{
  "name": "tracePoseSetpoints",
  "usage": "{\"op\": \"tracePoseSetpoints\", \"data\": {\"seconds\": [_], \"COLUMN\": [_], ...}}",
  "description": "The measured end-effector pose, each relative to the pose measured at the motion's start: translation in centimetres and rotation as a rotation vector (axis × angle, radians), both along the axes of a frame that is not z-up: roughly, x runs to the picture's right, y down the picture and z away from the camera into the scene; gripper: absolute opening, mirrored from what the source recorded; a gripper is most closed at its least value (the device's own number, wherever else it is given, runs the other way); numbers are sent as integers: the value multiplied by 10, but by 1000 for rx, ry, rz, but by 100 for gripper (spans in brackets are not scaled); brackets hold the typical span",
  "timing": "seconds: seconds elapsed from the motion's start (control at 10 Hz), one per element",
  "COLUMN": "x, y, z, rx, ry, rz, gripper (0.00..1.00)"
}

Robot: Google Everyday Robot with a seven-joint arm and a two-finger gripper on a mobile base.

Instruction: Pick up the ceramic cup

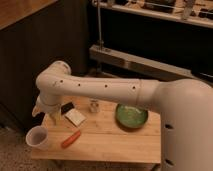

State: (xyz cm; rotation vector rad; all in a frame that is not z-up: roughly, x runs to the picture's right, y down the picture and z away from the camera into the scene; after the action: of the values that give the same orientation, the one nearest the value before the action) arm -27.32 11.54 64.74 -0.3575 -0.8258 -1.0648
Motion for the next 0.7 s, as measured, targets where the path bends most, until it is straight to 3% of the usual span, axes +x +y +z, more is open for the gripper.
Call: {"op": "tracePoseSetpoints", "data": {"seconds": [0.3, 0.7], "x": [-1, -1], "y": [11, 8], "z": [9, -7], "rx": [-5, -35], "ry": [-6, -34], "rz": [-8, -84], "gripper": [65, 65]}}
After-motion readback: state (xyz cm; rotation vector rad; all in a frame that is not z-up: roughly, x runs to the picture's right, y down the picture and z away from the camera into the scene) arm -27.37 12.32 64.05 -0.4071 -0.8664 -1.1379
